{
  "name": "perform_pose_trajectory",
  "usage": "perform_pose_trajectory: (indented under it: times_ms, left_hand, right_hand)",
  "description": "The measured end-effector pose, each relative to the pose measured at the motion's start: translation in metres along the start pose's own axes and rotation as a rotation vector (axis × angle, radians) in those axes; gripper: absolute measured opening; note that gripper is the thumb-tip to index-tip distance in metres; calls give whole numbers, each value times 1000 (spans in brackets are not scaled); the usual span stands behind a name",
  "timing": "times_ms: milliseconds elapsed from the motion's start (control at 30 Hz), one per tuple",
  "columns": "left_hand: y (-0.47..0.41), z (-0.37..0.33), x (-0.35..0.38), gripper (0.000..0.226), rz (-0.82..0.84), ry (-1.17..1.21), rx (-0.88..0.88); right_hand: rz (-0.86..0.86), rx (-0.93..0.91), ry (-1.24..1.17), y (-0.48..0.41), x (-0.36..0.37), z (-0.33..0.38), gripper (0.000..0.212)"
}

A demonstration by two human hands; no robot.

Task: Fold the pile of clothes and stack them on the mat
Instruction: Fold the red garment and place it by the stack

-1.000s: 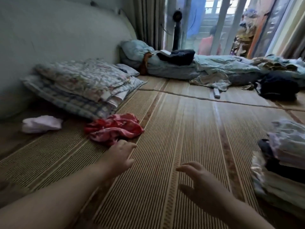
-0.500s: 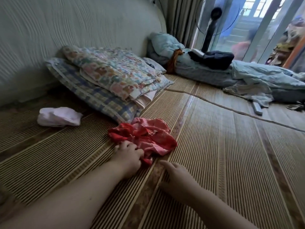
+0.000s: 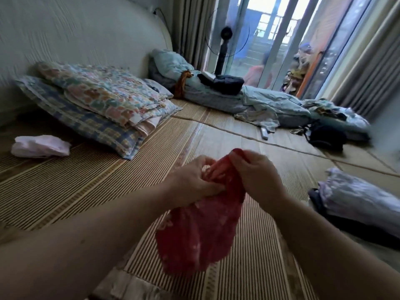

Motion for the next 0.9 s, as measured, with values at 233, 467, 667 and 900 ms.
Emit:
perform_pose_trajectory:
  times_ms: [233, 467, 667, 900]
  left_hand:
    - [10, -64, 9, 19, 9, -129, 83]
    - [14, -87, 11, 21, 89, -388, 70]
    - [32, -71, 53, 16, 414, -399, -151]
    - [29, -116, 123, 55, 489, -85, 2]
  right_hand:
    - [-326, -91, 123, 45, -138, 26, 34]
    - [-359, 136, -327, 85, -213, -8, 22]
    - [-183, 151, -358, 97, -206, -3, 18]
    - [-22, 128, -348, 102, -178, 11, 16]
Point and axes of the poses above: each hand's wrist, its own y-axis away from the middle knuckle, its own x-axis out of the palm, z = x × y, the point moved 9 cm from there along -y, towards the middle knuckle, and after that the axes turned 11 degrees about x, right-handed, at the moved point
